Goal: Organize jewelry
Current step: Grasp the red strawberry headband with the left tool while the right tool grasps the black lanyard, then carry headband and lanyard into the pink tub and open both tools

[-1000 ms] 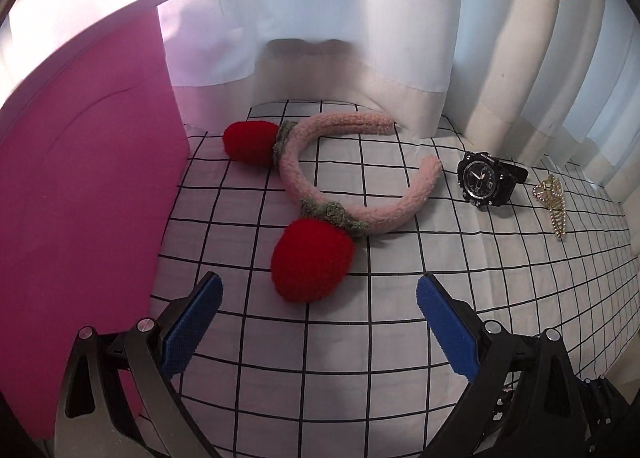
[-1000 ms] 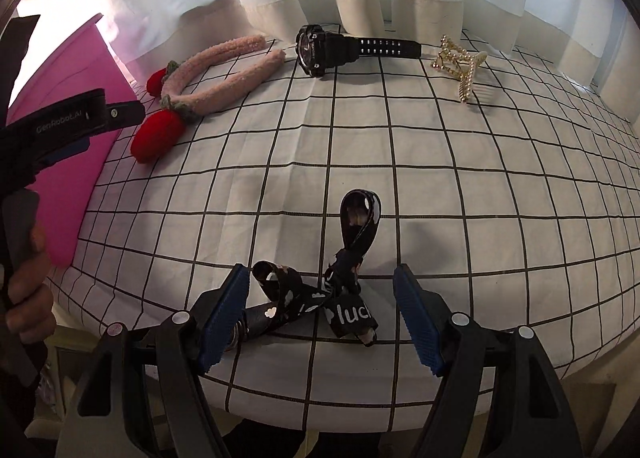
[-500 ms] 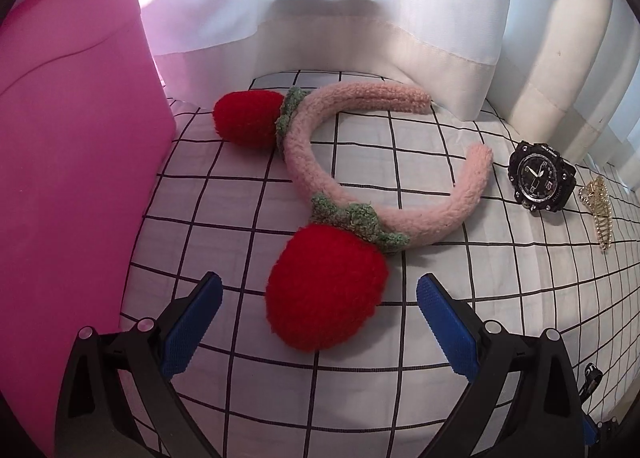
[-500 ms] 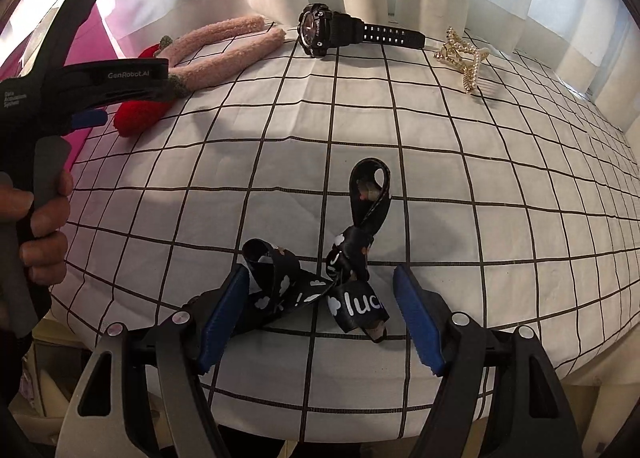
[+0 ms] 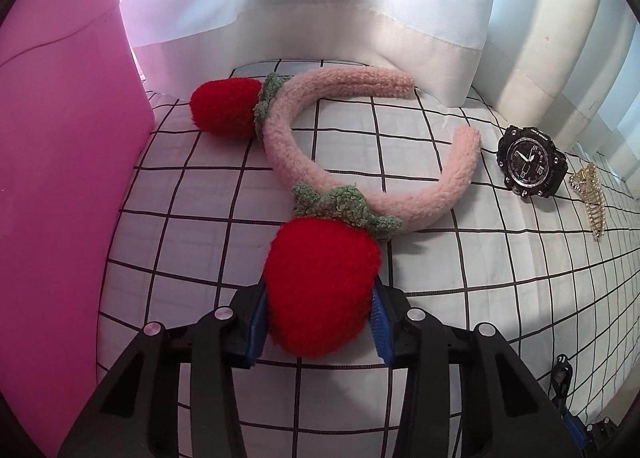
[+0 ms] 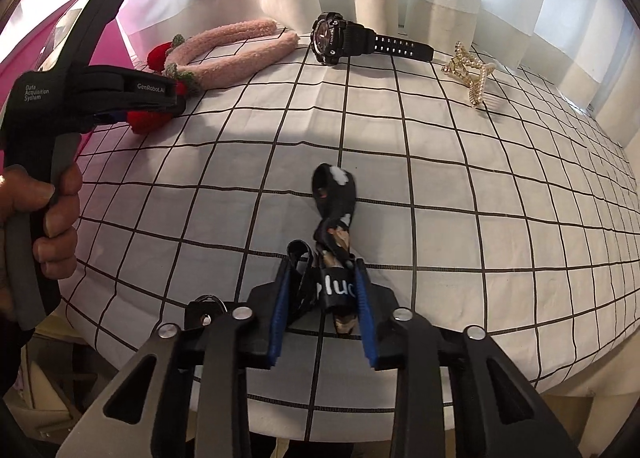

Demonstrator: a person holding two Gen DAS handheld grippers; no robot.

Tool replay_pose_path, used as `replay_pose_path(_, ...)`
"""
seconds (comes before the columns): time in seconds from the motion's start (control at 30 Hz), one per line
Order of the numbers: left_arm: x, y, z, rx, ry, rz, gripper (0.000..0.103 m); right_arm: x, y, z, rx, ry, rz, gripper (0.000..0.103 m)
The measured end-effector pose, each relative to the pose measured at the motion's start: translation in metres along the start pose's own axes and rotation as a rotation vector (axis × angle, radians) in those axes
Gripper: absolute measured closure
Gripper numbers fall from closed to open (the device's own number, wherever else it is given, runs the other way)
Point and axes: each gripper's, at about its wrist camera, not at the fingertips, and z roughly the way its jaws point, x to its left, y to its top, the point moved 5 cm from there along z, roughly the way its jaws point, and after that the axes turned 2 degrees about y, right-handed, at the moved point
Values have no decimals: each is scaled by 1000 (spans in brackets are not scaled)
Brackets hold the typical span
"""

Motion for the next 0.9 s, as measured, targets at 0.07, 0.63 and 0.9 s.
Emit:
replay_pose_path(0.07,0,-4,-6,-7,-6,-1,64,0,0,-1,-4,8,2,82)
replay_pose_path(0.63,-10,3,-95,-120,-94,-14,66,-2,31,-44,-116,58,1,85)
replay_pose_path(0.9,-7,15,-130,-160,-95,-44,67,-7,57,-75,-187,61,-19,85)
